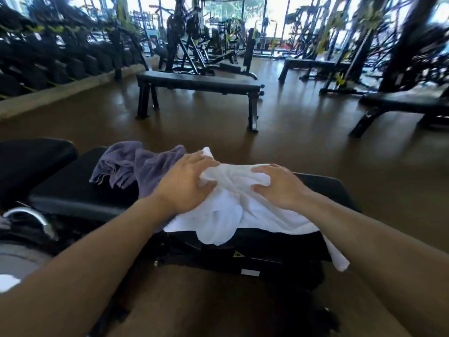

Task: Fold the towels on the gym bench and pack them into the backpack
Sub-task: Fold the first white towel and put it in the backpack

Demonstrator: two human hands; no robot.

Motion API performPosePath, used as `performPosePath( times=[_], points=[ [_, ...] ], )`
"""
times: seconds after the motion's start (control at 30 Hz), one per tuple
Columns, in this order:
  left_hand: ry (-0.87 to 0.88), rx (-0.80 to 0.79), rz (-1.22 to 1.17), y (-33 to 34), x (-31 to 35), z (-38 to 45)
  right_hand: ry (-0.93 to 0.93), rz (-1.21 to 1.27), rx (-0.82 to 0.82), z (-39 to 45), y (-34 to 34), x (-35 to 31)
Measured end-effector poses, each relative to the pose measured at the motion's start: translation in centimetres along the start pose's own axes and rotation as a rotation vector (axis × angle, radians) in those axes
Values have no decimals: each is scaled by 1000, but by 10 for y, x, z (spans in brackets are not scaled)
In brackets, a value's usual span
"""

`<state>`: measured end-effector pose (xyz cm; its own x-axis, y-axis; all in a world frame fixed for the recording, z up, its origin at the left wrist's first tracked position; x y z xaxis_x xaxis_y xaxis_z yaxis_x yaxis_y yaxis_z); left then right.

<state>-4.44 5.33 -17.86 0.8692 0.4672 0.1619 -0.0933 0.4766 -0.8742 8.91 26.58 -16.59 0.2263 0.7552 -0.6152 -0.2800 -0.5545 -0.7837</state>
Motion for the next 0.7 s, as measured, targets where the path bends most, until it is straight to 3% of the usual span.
performPosePath(
  times=[0.1,0.2,0.27,0.37,0.43,0.57,0.7],
  points=[
    [202,-107,101,27,41,-7,104,-40,-260,-40,-22,11],
    [161,-268,353,39,55,-13,171,-200,-429,-70,-25,35],
    [125,-344,423,44,53,-19,92,-232,-288,-79,-15,55],
    [49,-317,354,50,48,-27,-45,-120,46,-89,-2,73],
    [1,-282,296,51,46,-24,4,-96,178,-86,-3,77],
    [-62,-171,177,42,50,-11,49,204,476,-69,-29,61],
    [85,-79,510,35,44,0,-77,125,494,-63,-28,46]
  ],
)
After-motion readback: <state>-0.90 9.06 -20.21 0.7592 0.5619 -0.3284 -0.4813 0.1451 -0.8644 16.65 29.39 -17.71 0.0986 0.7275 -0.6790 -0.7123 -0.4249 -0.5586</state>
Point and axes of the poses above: each hand's wrist, its own z-axis towards the middle knuckle, its own y-axis out of the palm, x = y × z, the point moved 1 cm from there along z, towards the middle knuckle, and after that the axes turned 13 degrees about z, right-handed, at the moved point
